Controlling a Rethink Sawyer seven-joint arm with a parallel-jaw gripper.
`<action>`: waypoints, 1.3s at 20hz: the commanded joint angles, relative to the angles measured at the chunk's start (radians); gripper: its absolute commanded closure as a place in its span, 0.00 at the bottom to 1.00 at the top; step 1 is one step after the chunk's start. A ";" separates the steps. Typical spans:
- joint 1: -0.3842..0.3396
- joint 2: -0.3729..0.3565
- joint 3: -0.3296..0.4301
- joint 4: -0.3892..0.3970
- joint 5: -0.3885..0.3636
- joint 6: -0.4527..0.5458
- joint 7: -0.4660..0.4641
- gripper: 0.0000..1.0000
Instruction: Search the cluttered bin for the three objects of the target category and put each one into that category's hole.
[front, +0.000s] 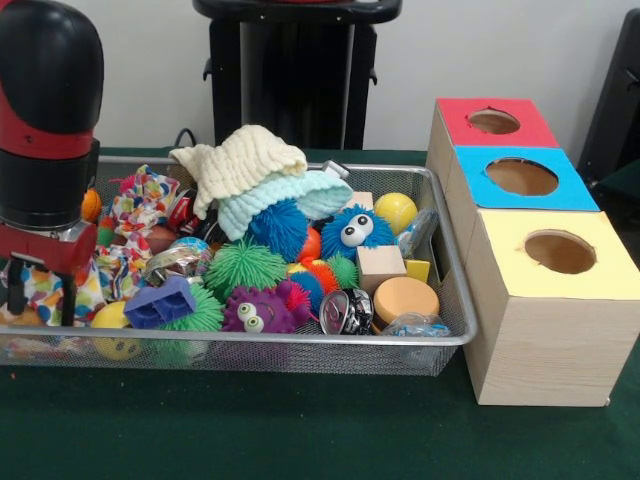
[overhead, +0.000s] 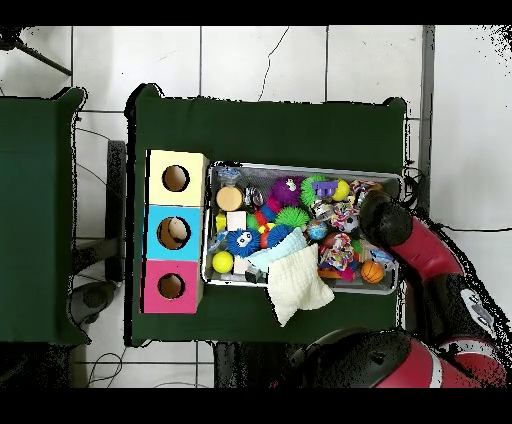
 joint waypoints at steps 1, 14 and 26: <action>-0.064 0.015 0.042 0.056 0.002 0.082 0.169 0.00; -0.100 0.018 0.068 0.049 -0.022 0.082 0.138 0.00; -0.108 0.022 0.080 0.056 -0.021 0.063 0.146 0.00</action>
